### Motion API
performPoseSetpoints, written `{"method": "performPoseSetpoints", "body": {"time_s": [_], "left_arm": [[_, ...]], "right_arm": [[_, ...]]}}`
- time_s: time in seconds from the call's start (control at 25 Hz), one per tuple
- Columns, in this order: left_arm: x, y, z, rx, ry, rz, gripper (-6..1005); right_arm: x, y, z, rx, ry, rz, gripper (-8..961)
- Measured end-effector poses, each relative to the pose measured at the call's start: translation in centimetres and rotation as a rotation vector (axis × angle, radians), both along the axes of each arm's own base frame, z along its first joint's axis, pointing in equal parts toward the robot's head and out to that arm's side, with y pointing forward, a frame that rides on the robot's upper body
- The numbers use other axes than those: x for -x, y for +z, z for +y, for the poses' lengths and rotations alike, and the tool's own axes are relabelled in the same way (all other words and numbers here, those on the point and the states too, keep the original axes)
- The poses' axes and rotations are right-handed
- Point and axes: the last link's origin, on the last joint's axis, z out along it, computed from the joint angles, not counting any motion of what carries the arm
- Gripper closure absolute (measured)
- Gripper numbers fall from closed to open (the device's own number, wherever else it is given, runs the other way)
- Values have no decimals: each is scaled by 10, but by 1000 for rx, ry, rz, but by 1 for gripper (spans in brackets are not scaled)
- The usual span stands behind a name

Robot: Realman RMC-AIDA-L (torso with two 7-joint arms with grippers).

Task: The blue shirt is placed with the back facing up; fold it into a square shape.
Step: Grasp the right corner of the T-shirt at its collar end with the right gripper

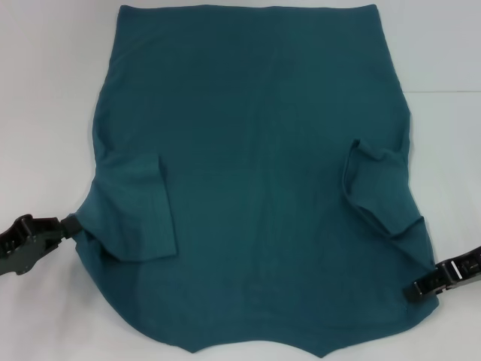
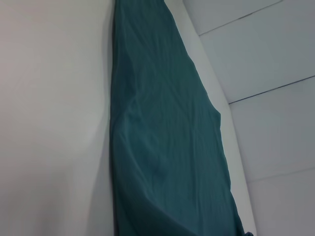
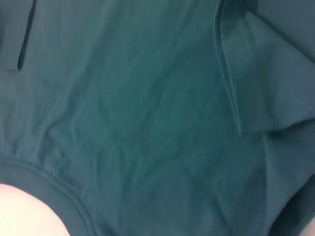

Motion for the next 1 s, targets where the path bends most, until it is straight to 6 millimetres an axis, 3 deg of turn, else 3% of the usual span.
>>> {"method": "performPoseSetpoints", "body": {"time_s": [0.28,0.48,0.6,1.0], "left_arm": [[0,0,0,1,-1,0,994],[0,0,0,2,0,-1,994],[0,0,0,3,1,-2,994],[-4,1,-6,53,-60,16,994]], "right_arm": [[0,2,1,-1,3,-7,438],[0,3,1,-3,1,-7,669],[0,5,1,-3,0,-2,889],[3,10,-3,32,10,27,902]]}}
